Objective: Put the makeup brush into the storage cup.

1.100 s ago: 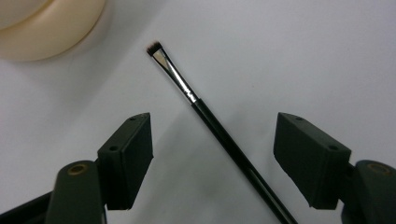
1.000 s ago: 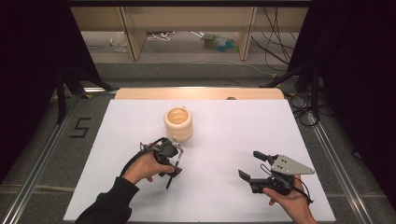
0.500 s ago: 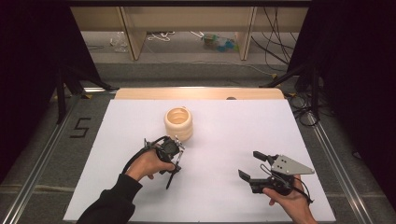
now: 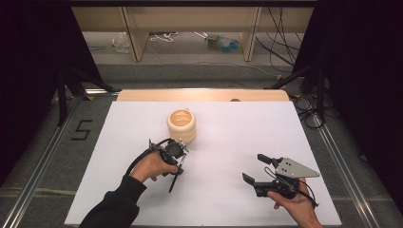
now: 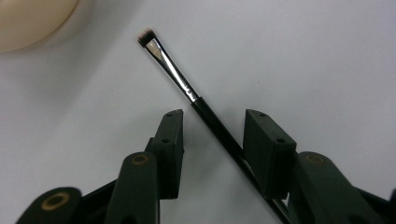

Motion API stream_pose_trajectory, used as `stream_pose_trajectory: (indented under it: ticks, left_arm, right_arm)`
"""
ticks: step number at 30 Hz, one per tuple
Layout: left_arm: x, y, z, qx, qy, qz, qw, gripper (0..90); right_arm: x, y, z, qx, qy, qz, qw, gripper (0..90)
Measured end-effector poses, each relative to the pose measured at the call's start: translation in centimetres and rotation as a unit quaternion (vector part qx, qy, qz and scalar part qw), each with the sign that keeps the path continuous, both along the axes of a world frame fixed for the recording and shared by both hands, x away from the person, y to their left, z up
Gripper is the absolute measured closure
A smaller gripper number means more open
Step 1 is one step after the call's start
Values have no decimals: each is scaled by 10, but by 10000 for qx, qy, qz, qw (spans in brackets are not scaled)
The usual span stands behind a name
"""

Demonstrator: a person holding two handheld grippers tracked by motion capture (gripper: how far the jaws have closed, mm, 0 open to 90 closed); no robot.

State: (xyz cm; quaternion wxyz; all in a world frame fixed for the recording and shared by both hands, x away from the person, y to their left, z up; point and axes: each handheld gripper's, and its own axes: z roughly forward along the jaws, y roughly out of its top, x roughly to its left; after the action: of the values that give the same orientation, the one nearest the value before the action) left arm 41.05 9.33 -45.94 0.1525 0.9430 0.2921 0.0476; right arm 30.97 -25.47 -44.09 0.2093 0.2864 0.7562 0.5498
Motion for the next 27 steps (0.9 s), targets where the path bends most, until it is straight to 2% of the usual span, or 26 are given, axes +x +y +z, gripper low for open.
stream_pose_trajectory:
  ticks: [1,3,10,11,14,15,17,21,23,27]
  left_arm:
    - [-1,-1,-1,-30,11,41,10000,612]
    - [1,-1,-1,43,46,-93,9999,624]
    - [2,-1,-2,73,75,-116,9999,672]
    - [2,0,-1,77,86,-136,9998,700]
    - [4,2,-1,60,120,-141,9998,725]
    - [5,2,-2,15,123,-97,9999,742]
    - [6,3,-1,47,170,-114,9998,749]
    - [7,2,-2,14,141,-60,9999,767]
    - [9,1,-1,123,187,-141,9996,781]
    - [10,-1,-1,187,236,-121,9995,791]
  right_arm:
    - [0,1,-1,35,-48,-36,10000,167]
    - [0,1,0,27,-47,-30,10000,167]
    - [0,1,-1,23,-47,-18,10000,167]
    - [-1,2,-1,40,55,-8,10000,167]
    - [-1,2,-1,44,64,-10,10000,168]
    - [0,1,-1,23,-41,-11,10000,168]
    - [0,1,-1,-2,-28,14,10000,168]
    - [0,1,-1,-33,-15,18,10000,168]
    - [1,1,-1,-44,-12,30,10000,168]
    - [1,0,-1,51,15,18,10000,168]
